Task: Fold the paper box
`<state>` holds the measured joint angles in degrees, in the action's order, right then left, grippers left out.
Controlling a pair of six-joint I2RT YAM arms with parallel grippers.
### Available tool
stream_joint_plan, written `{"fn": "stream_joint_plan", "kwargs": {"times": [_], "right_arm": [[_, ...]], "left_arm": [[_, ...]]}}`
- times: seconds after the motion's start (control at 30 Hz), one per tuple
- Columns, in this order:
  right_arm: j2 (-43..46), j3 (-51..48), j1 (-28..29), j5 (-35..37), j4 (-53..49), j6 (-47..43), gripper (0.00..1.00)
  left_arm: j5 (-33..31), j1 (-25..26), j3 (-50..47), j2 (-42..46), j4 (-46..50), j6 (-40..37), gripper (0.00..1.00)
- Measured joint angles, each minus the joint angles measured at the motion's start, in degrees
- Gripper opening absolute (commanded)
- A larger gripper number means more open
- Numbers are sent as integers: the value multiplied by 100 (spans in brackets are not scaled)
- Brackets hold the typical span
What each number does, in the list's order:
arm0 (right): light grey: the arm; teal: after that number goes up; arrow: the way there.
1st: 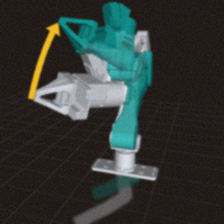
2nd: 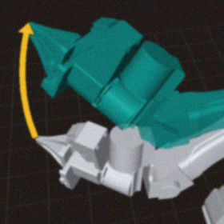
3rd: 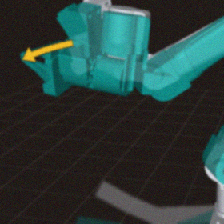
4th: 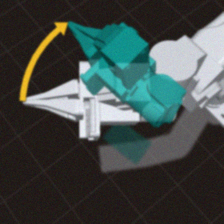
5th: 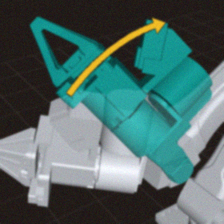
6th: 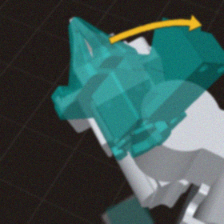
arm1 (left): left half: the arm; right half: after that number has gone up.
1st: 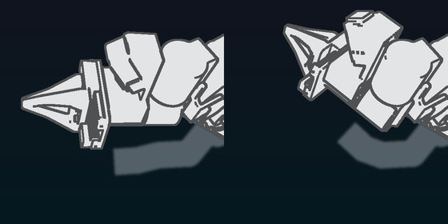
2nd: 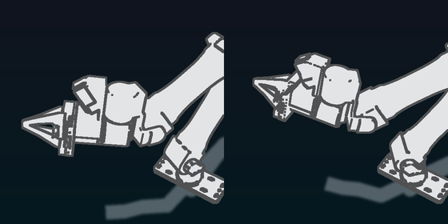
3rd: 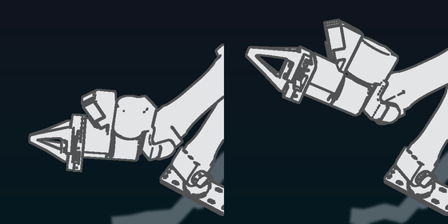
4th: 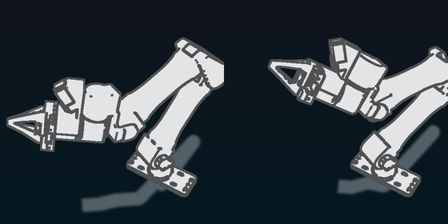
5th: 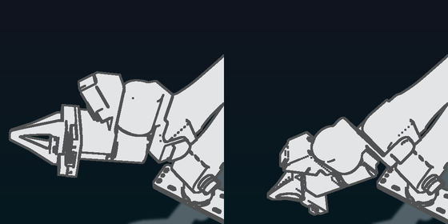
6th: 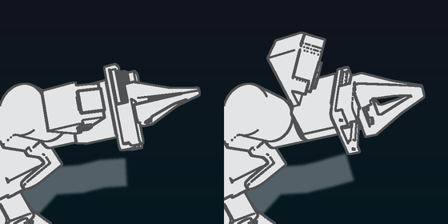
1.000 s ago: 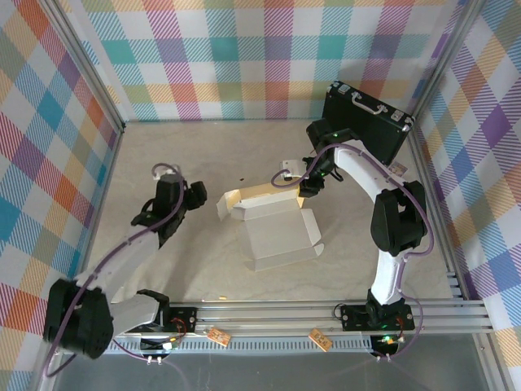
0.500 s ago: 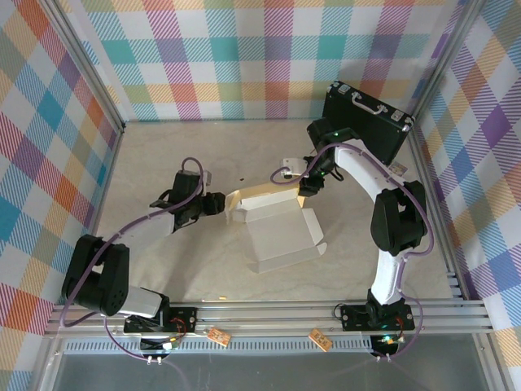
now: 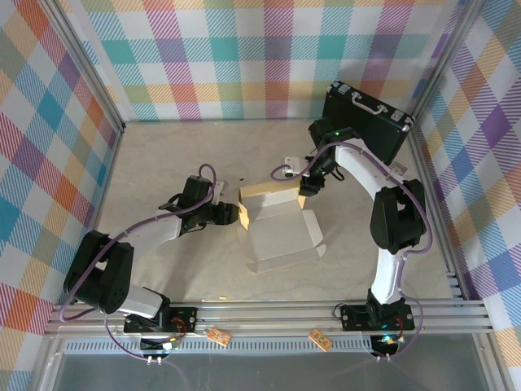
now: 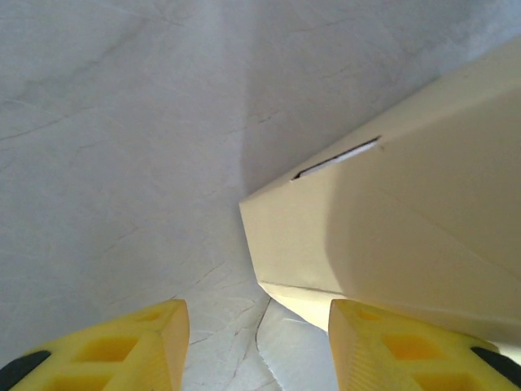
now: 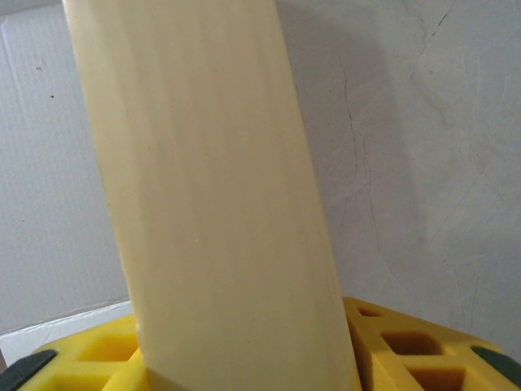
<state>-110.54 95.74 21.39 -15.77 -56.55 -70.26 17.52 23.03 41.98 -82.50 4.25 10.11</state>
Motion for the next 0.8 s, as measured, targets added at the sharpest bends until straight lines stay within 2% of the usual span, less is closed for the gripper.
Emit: {"fn": "stream_joint_plan", "kwargs": {"times": [0.3, 0.67, 0.8], "right_arm": [[-31, 0, 0, -42, 17, 90, 46], [-31, 0, 0, -81, 22, 221, 46], [-31, 0, 17, -111, 22, 240, 46]], "left_arm": [[-7, 168, 24, -306, -293, -188, 52], [-568, 654, -498, -306, -1803, -691, 53], [-879, 761, -498, -328, -2153, -894, 49]]}}
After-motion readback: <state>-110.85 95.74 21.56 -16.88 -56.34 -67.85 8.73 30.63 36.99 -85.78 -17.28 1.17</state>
